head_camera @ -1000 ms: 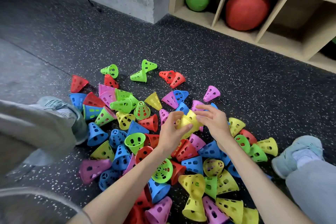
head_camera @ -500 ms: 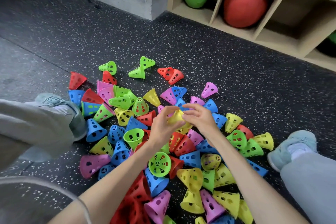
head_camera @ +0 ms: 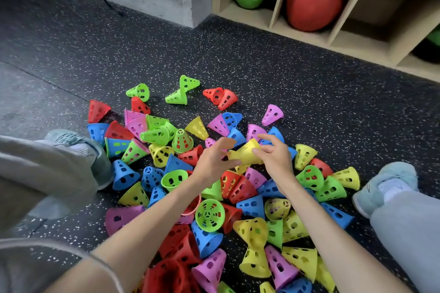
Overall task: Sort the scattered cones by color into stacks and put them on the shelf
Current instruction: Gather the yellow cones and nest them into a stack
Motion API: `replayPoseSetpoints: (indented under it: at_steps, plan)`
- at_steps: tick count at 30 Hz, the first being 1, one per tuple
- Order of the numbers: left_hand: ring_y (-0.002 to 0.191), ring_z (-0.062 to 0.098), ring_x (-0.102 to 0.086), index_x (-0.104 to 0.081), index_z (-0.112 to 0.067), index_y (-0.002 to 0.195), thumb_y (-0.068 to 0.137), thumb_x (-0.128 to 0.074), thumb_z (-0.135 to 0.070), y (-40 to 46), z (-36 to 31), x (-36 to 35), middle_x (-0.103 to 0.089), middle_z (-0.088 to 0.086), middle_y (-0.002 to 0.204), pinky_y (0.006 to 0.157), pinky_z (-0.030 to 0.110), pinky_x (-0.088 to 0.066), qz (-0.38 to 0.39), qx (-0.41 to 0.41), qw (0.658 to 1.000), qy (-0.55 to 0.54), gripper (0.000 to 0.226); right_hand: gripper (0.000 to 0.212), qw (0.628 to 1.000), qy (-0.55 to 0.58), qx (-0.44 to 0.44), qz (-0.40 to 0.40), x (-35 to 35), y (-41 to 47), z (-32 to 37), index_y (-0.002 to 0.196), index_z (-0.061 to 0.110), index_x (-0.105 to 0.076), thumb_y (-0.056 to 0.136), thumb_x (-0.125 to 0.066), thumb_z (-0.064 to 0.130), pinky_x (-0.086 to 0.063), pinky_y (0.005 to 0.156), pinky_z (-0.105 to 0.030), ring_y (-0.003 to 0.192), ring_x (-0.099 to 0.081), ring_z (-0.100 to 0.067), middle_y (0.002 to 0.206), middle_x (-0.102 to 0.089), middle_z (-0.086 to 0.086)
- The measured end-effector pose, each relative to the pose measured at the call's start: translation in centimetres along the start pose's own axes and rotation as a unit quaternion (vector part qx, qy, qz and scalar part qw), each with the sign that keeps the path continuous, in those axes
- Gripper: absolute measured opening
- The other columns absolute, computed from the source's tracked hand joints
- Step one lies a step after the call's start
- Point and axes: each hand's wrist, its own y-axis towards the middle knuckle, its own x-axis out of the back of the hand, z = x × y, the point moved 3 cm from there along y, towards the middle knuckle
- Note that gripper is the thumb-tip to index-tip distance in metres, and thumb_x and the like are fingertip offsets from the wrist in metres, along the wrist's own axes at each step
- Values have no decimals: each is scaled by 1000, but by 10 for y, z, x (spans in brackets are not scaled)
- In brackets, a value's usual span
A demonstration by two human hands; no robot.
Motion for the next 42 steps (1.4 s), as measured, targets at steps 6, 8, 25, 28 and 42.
replayPoseSetpoints:
  at_steps: [6, 8, 25, 28, 42]
  plan:
    - [129, 23, -55, -49, -19, 146, 88, -80, -23, 26, 10, -7, -56, 3, 147, 105, 39, -48, 107, -6, 986, 128, 65, 27, 991, -14, 4, -132, 25, -4, -13, 121, 20, -66, 95, -68, 12, -43, 67, -18, 83, -65, -2, 96, -75, 3]
    - [128, 25, -55, -48, -19, 147, 88, -80, -26, 35, 10, -14, -55, 6, 146, 105, 41, -47, 138, -18, 977, 165, 67, 26, 991, -26, -3, -129, 25, -3, -19, 120, 21, -67, 95, -68, 13, -42, 63, -19, 76, -63, -1, 93, -74, 3]
    - [124, 22, -52, -45, -31, 147, 92, -66, -55, 72, 35, -33, -63, 3, 132, 104, 40, -42, 221, -104, 919, 310, 64, 24, 990, -36, -23, -136, 25, 17, -49, 116, 23, -68, 95, -68, 12, -46, 57, -29, 46, -45, -4, 56, -57, 12]
    - [118, 24, -52, -48, -31, 144, 94, -63, -56, 69, 33, -32, -63, 6, 122, 96, 37, -42, 204, -92, 934, 279, 57, 26, 989, -30, -29, -139, 27, 16, -45, 119, 23, -68, 96, -68, 13, -47, 58, -24, 59, -58, -9, 81, -72, 4]
    - [97, 14, -58, -50, -42, 141, 93, -57, -65, 17, -11, -33, -49, -3, 113, 82, 30, -45, 35, -66, 995, 72, 53, 27, 991, 83, -34, -97, 27, -11, -17, 117, 28, -66, 95, -70, 12, -47, 72, -17, 91, -64, 6, 97, -70, 13]
